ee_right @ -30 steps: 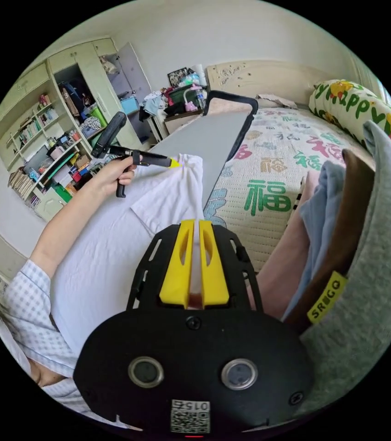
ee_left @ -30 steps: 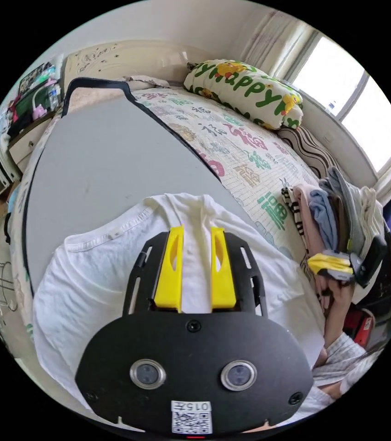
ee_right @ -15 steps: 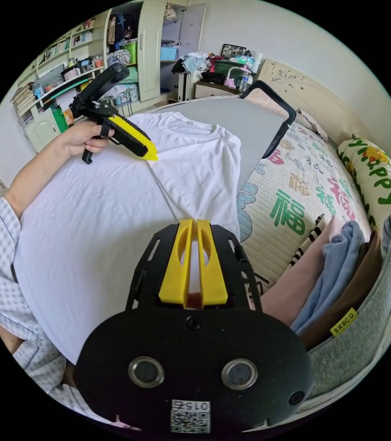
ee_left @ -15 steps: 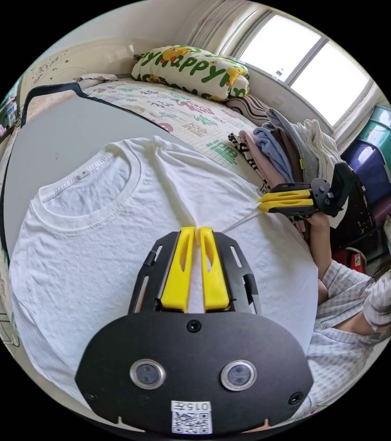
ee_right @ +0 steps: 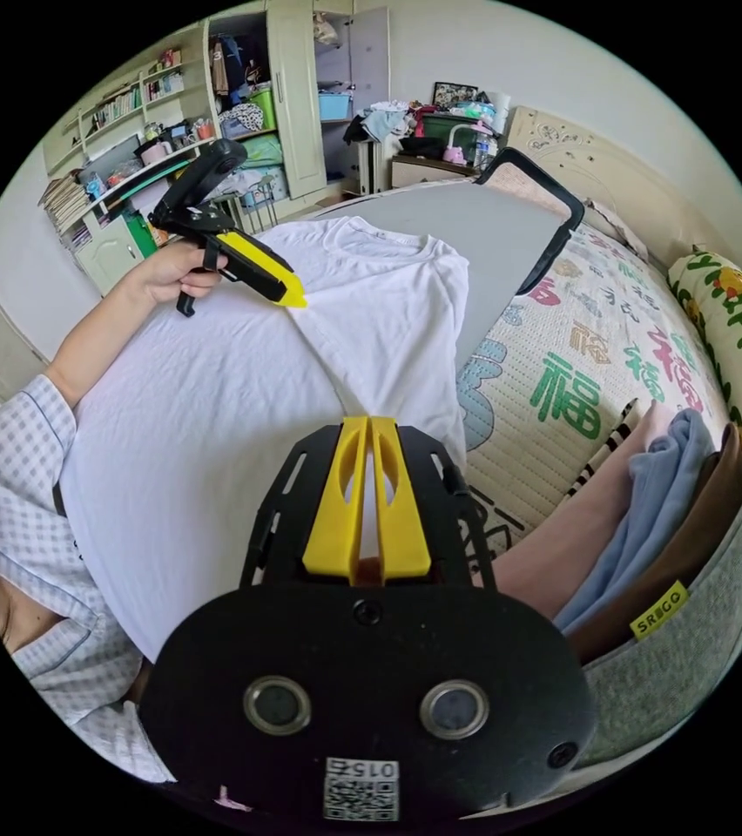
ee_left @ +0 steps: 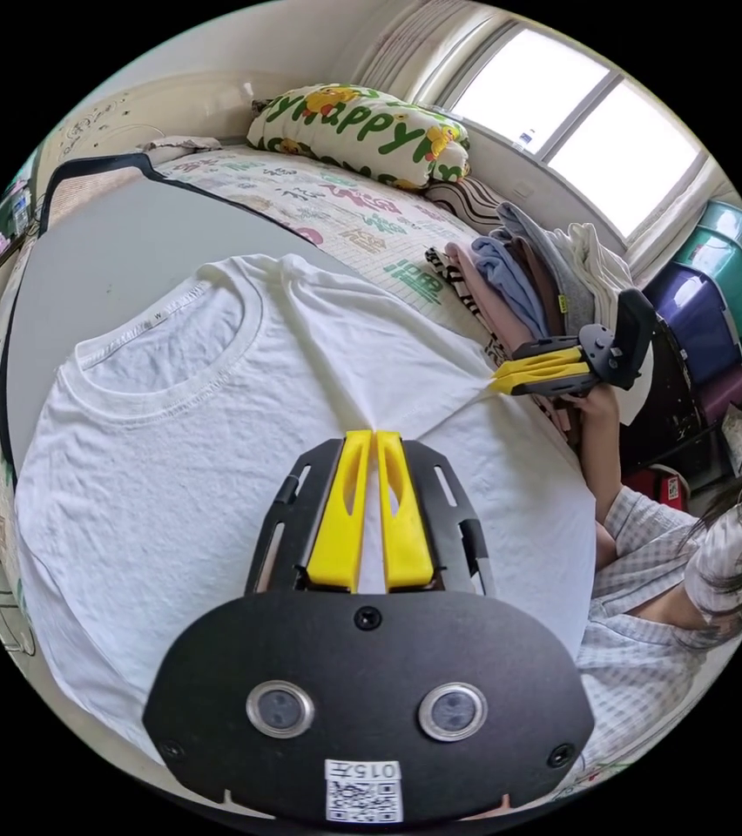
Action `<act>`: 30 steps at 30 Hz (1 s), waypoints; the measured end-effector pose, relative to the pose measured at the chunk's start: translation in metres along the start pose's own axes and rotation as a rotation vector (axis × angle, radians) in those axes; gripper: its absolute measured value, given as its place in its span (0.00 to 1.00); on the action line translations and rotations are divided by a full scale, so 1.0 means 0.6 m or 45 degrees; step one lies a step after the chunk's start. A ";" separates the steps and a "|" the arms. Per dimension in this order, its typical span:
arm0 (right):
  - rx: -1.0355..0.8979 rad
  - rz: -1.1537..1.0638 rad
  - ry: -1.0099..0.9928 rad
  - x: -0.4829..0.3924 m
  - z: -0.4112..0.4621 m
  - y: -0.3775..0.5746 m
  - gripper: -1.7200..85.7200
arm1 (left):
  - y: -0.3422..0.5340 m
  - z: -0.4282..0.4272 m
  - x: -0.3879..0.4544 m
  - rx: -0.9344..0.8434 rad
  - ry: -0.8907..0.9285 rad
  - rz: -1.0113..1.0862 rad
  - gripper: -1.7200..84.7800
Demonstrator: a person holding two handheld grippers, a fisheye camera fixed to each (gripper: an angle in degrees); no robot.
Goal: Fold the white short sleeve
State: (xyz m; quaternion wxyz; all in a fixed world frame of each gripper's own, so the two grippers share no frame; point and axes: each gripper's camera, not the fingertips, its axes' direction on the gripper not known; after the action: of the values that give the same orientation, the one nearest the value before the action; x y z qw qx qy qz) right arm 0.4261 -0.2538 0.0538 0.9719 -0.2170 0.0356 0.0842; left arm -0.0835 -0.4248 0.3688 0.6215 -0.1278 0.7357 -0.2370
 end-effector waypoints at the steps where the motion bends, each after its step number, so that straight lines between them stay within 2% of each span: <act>1: -0.018 -0.007 0.003 -0.004 0.003 0.000 0.01 | -0.001 -0.005 0.000 -0.005 0.004 -0.005 0.02; 5: -0.018 0.022 0.024 -0.008 -0.003 0.008 0.01 | -0.002 -0.024 -0.001 -0.028 0.017 -0.018 0.02; 11: 0.180 0.013 0.007 -0.029 -0.005 0.007 0.02 | -0.001 -0.079 0.025 0.054 -0.089 -0.003 0.02; 16: -0.045 -0.083 0.090 -0.065 0.065 -0.016 0.01 | -0.022 -0.067 0.055 -0.024 -0.060 0.063 0.02; 21: -0.076 -0.108 0.102 -0.078 0.078 -0.013 0.01 | -0.034 -0.090 0.061 -0.036 -0.074 0.073 0.02; 24: -0.079 -0.069 0.046 -0.068 0.076 -0.007 0.01 | -0.045 -0.112 0.042 -0.079 0.008 0.049 0.02; 27: 0.045 -0.015 -0.068 -0.059 0.049 0.004 0.01 | -0.013 -0.182 0.026 -0.103 0.021 0.037 0.02; 30: 0.251 -0.040 -0.198 -0.061 0.023 0.005 0.01 | 0.080 -0.309 0.018 0.047 -0.059 0.027 0.02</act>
State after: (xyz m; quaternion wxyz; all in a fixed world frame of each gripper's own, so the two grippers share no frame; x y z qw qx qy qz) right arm 0.3899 -0.2507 0.0686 0.9895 -0.1139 -0.0352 0.0816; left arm -0.2614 -0.3538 0.3563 0.6431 -0.1137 0.7180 -0.2409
